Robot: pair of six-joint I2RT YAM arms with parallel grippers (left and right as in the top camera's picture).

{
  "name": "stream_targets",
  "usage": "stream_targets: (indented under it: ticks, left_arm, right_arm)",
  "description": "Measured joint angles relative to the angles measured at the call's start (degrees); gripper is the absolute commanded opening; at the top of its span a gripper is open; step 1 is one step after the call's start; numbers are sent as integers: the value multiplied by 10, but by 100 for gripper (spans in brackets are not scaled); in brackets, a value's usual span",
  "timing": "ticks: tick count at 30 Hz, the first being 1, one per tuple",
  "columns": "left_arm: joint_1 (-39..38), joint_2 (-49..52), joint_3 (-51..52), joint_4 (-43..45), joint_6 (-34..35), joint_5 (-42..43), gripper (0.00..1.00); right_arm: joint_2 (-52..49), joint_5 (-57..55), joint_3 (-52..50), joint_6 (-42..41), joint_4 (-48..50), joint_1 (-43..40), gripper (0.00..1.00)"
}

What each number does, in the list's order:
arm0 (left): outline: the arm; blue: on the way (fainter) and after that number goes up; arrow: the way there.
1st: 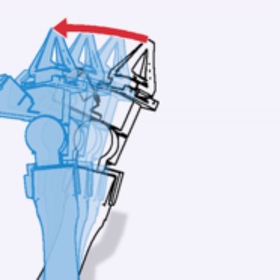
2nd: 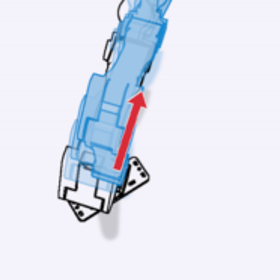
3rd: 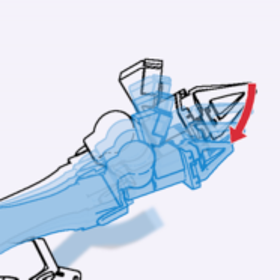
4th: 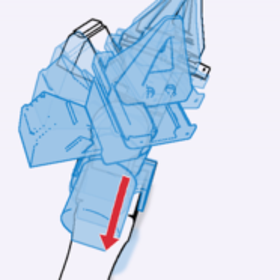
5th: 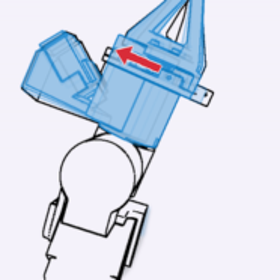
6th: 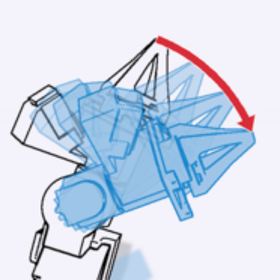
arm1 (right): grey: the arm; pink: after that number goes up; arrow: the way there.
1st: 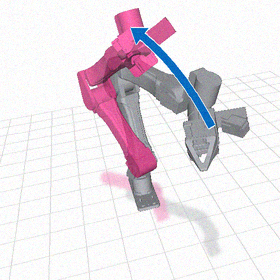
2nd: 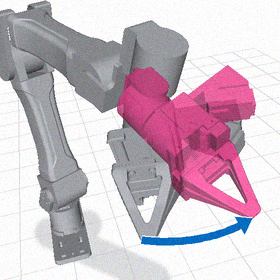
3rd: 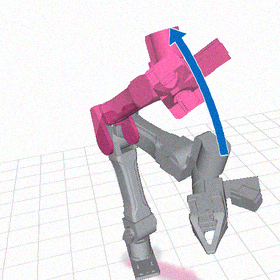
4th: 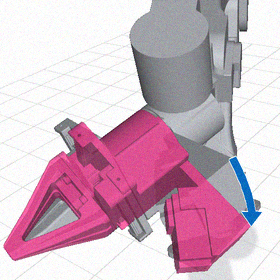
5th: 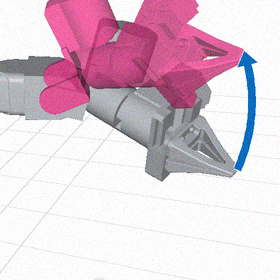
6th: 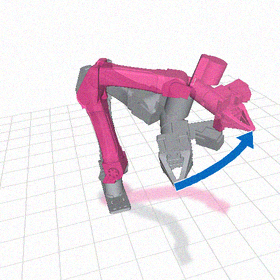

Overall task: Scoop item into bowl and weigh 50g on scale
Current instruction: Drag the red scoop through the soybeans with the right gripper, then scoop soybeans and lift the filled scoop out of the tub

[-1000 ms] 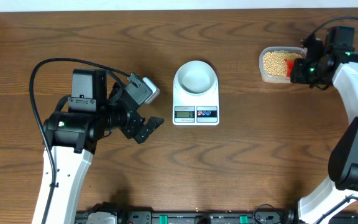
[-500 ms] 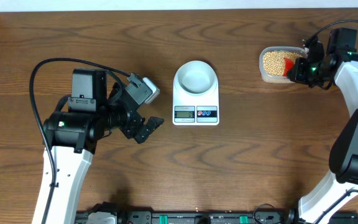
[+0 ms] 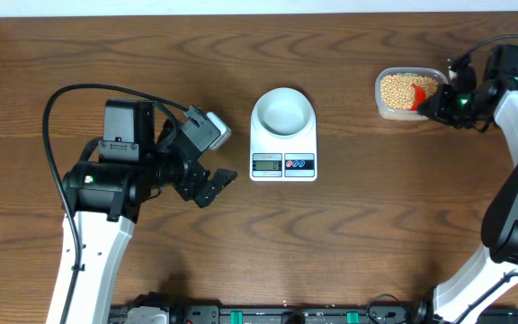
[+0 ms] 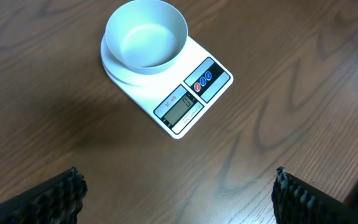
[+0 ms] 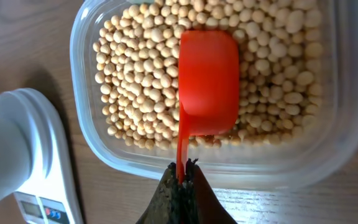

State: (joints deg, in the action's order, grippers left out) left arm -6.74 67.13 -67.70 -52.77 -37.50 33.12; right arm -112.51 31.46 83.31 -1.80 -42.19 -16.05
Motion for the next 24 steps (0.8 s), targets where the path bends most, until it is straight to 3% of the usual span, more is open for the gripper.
stream_targets:
  ticks: [24]
  left_arm:
    - [0, 0, 0, 0, 0, 0, 98]
  right_arm:
    - [-31, 102, 0, -17, 0, -47, 1]
